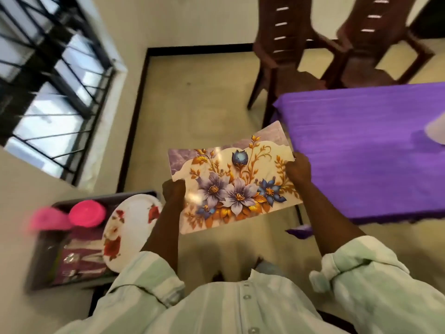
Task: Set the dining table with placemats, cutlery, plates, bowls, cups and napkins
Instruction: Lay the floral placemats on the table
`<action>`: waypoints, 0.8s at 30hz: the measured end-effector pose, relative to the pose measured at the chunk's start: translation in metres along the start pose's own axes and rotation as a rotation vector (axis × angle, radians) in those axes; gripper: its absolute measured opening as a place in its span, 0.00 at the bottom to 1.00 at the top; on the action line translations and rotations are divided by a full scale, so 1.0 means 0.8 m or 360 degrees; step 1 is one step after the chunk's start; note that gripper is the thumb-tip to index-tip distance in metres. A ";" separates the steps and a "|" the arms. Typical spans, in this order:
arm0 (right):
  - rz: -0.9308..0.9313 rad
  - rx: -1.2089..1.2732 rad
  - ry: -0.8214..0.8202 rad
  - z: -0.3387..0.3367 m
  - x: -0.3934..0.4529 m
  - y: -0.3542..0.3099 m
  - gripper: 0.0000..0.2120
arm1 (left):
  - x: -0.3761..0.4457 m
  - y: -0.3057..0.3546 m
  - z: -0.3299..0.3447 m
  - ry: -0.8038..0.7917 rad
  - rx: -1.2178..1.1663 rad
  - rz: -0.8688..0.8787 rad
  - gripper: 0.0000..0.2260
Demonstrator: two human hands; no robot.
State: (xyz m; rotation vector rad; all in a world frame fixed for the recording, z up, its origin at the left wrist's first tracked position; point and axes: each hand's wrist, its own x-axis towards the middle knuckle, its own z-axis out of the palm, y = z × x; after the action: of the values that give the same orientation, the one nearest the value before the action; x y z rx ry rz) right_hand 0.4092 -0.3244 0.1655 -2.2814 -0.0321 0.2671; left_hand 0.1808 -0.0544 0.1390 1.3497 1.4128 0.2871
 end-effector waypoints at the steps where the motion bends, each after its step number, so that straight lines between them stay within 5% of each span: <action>1: 0.0019 0.0004 0.0063 -0.022 -0.004 0.014 0.11 | -0.009 0.004 0.016 -0.0022 0.0012 0.0071 0.14; 9: 0.0242 0.0166 0.0427 -0.166 -0.031 0.120 0.09 | -0.112 0.034 0.148 -0.0097 0.0438 0.0604 0.18; 24: 0.0464 0.0005 0.0533 -0.374 0.041 0.257 0.13 | -0.256 0.036 0.356 -0.0307 0.0271 0.0303 0.19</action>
State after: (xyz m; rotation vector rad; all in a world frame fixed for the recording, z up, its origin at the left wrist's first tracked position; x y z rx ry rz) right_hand 0.4885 -0.6783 0.1987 -2.2960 0.4754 0.0312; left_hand 0.3707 -0.3502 0.1638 1.6109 1.1707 0.1582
